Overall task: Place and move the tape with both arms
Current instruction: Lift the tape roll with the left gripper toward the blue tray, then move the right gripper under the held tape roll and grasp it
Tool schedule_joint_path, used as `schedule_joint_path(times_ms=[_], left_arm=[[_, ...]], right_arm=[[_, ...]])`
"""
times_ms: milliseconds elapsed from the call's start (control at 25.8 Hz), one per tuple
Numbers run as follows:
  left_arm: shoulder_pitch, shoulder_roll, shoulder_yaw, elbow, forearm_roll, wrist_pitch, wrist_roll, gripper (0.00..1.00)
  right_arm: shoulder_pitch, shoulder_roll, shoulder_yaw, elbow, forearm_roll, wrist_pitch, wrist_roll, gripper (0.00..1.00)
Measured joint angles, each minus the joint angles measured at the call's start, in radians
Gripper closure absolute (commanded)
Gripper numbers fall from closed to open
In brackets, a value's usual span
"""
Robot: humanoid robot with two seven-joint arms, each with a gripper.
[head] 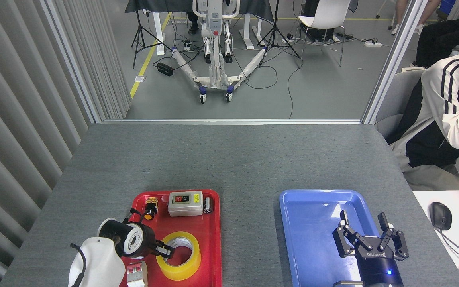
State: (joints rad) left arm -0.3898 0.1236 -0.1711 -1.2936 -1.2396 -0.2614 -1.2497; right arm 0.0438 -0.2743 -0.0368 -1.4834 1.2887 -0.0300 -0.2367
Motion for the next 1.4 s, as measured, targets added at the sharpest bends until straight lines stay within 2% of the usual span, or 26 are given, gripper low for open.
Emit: schedule_joint_path(times_ms=[194, 310, 427, 582, 853, 1164, 1280, 1397], left_arm=[[0.002, -0.01, 0.01, -0.004, 0.066, -0.065, 0.0, 1.0], [-0.005, -0.019, 0.044, -0.023, 0.229, -0.193, 0.043, 1.0], [-0.01, -0.044, 0.096, -0.025, 0.424, -0.384, 0.107, 1.0], [-0.009, -0.091, 0.123, -0.005, 0.569, -0.493, 0.186, 1.0], [0.007, -0.176, 0.119, 0.028, 0.614, -0.522, 0.219, 1.0], [0.009, -0.209, 0.101, 0.034, 0.619, -0.524, 0.224, 1.0], [0.009, -0.211, 0.1, 0.034, 0.621, -0.524, 0.225, 1.0], [0.01, -0.211, 0.1, 0.034, 0.623, -0.524, 0.226, 1.0]], right_arm=[[0.002, -0.003, 0.001, 0.001, 0.005, -0.001, 0.002, 0.0], [0.003, -0.004, 0.001, 0.001, 0.012, -0.001, 0.004, 0.0], [0.002, -0.006, 0.002, 0.001, 0.015, -0.001, 0.004, 0.0], [0.0, -0.008, 0.001, 0.001, 0.016, -0.001, 0.004, 0.0], [0.004, -0.011, 0.0, 0.0, 0.017, -0.01, 0.004, 0.0], [0.015, -0.026, 0.0, -0.005, 0.018, -0.055, 0.007, 0.0], [0.044, -0.088, 0.007, -0.03, 0.01, -0.185, -0.004, 0.0], [0.091, -0.177, 0.017, -0.079, -0.044, -0.407, -0.052, 0.0]])
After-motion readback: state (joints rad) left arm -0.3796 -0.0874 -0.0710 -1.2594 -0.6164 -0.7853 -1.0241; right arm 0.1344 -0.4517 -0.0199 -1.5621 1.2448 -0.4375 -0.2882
